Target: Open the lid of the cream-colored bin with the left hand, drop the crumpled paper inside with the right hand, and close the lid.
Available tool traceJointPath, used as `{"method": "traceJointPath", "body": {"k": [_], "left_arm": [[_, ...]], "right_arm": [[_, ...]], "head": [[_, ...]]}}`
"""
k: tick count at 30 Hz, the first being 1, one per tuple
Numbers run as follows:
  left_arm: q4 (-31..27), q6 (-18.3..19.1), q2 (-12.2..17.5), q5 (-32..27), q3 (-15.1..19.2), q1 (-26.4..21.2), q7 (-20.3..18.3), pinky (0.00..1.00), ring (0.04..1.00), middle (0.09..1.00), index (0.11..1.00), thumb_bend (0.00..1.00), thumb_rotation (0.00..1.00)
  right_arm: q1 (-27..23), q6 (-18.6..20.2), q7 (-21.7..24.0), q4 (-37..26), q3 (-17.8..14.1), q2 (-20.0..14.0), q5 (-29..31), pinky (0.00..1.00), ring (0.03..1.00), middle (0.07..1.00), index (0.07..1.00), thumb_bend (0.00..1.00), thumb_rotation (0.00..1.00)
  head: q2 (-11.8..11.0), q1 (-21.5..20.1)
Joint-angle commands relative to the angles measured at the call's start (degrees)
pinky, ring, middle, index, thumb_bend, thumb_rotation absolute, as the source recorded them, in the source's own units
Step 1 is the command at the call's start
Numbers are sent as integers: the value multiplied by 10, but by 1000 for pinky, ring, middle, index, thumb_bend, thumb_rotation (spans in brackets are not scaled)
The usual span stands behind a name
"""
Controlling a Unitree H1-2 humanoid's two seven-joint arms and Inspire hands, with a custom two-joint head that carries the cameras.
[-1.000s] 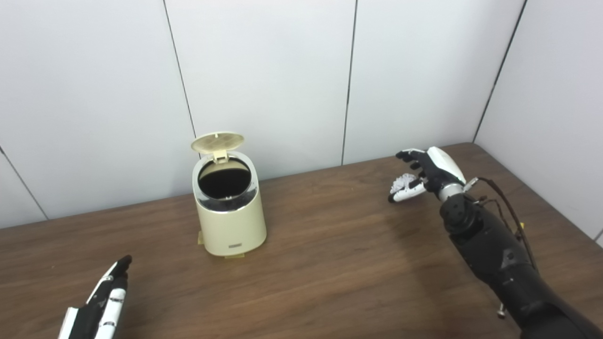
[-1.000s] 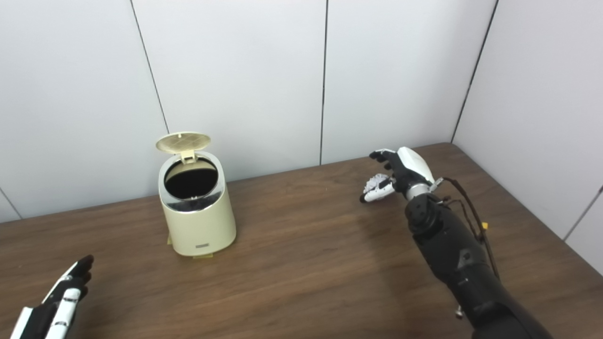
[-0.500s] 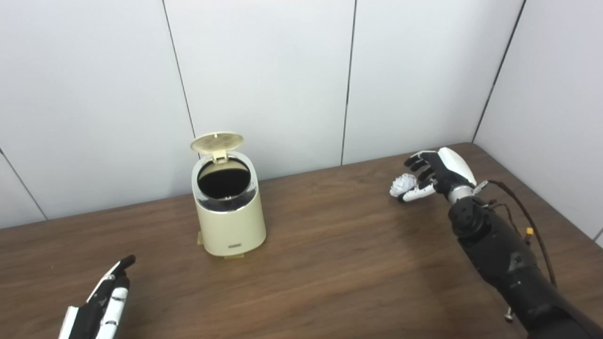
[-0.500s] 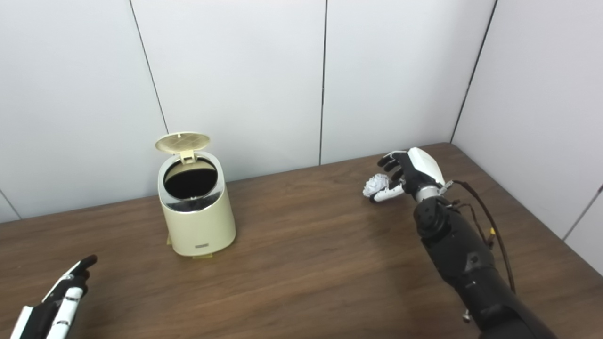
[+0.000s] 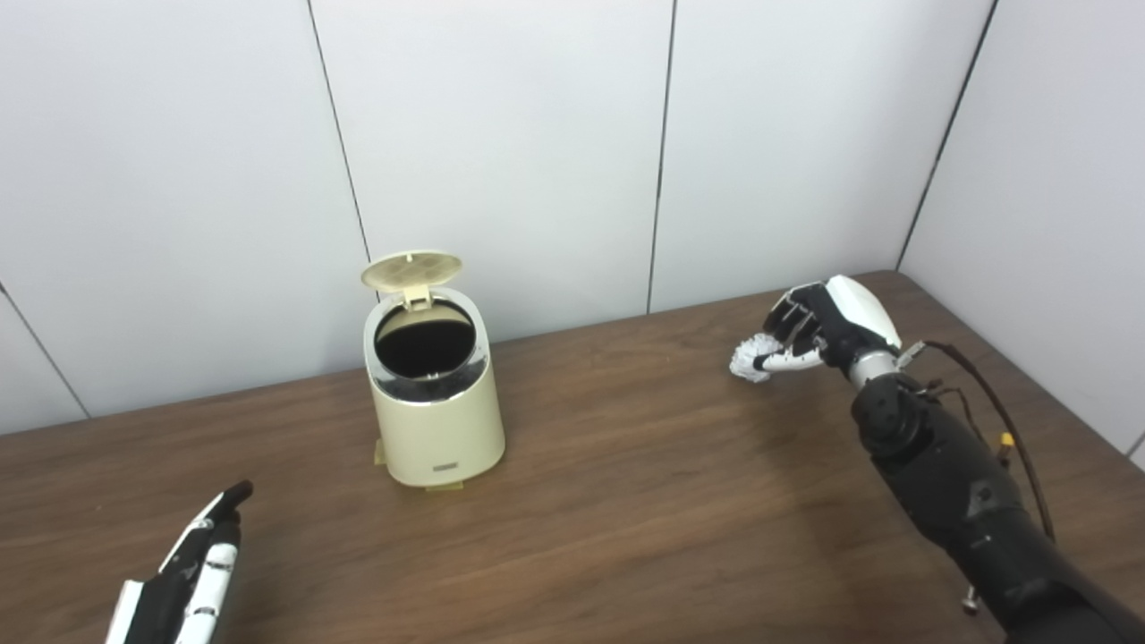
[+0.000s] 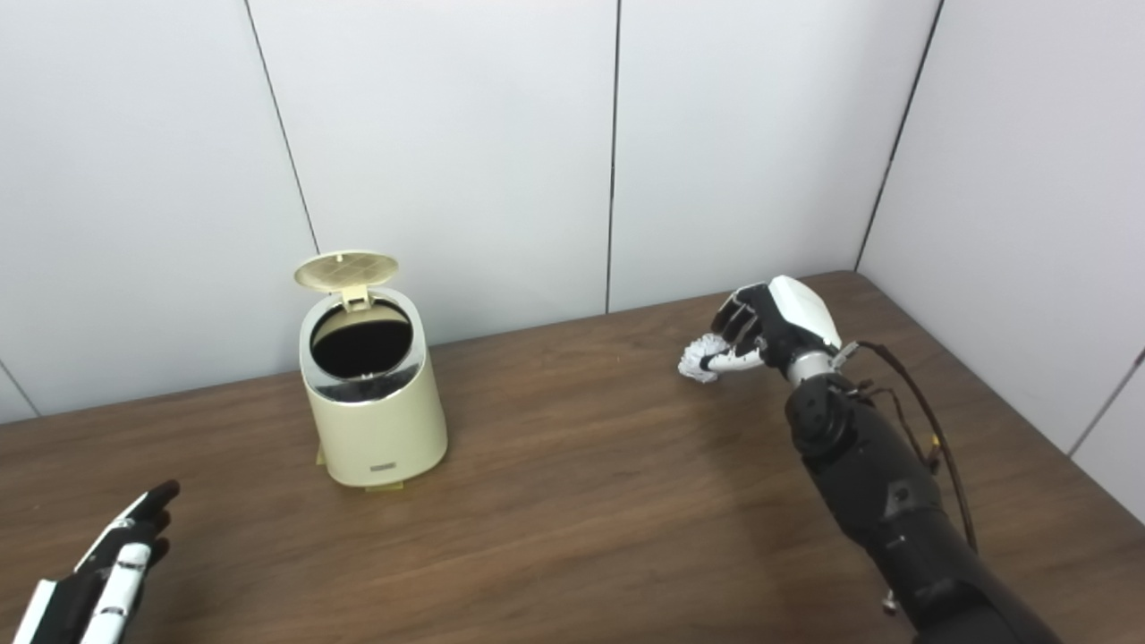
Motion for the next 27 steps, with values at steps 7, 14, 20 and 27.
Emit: {"method": "traceJointPath", "body": {"k": [7, 14, 20, 27], "left_arm": [[-25, -23, 2, -3, 3, -21, 5, 973, 972, 961, 925, 383, 793], [-32, -21, 3, 6, 3, -21, 9, 953, 962, 959, 921, 375, 799], [-37, -11, -2, 4, 3, -22, 11, 957, 971, 964, 916, 381, 785], [-28, -18, -4, 5, 3, -26, 10, 974, 981, 976, 929, 378, 793]], "right_arm": [[-34, -34, -23, 16, 4, -9, -7, 359, 423, 475, 492, 503, 0], [-38, -42, -31, 23, 5, -8, -7, 373, 425, 473, 486, 504, 0], [-38, -42, -21, 18, 4, -12, 1, 413, 442, 492, 485, 505, 0], [-36, -38, -11, 3, 1, -17, 3, 373, 435, 485, 479, 505, 0]], "head": [[0, 4], [-1, 5], [0, 5], [-1, 3]]}}
